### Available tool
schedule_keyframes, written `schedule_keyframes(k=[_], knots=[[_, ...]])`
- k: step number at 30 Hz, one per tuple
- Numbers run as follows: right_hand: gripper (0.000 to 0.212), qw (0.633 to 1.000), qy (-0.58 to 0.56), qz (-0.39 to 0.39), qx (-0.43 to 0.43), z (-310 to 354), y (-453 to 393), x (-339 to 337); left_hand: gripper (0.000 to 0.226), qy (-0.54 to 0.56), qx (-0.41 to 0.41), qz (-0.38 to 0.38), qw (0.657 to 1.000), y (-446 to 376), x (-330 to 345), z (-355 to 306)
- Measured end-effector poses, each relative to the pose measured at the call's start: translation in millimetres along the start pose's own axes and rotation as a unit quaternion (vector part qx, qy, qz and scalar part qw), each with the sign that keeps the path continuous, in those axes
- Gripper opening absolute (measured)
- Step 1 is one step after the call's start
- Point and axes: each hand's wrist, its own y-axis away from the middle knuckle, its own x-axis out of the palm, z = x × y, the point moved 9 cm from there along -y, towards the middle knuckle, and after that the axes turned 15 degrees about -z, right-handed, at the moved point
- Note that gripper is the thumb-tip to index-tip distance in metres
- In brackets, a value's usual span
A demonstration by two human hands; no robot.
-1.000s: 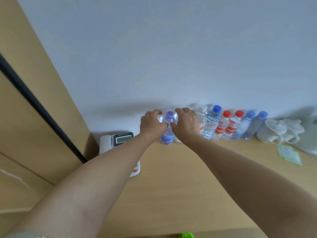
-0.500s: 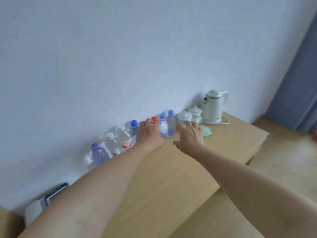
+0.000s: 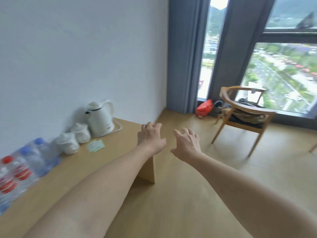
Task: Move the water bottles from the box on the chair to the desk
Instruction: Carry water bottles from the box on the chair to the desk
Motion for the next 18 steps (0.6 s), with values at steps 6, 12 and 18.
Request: schedule_keyframes(k=[6, 12, 18], knots=[[0.069, 0.991, 0.039, -0.002, 0.13, -171, 11, -27, 0.062, 0.052, 0.092, 0.069, 0.992, -17, 88, -163], [0.071, 0.966, 0.052, -0.021, 0.254, -316, 21, -44, 0.061, 0.08, 0.189, 0.1, 0.974, -38, 163, -312], [0.067, 0.93, 0.098, -0.05, 0.351, -463, -2, -63, 0.062, 0.11, 0.303, 0.117, 0.939, -71, 237, -466]])
